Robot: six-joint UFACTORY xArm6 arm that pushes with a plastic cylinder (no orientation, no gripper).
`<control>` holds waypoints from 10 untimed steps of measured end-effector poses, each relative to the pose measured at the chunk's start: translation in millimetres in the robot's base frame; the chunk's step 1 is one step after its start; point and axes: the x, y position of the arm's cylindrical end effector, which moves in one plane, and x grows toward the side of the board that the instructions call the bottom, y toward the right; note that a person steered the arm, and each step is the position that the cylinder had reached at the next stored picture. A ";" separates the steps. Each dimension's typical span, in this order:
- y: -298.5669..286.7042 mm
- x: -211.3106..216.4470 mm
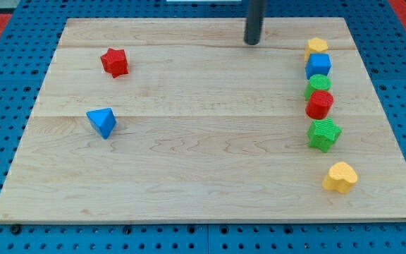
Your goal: Push the red star closer to yellow hexagon
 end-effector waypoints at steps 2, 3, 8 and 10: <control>-124.7 102.9; -208.9 75.0; -266.0 46.1; -199.9 20.6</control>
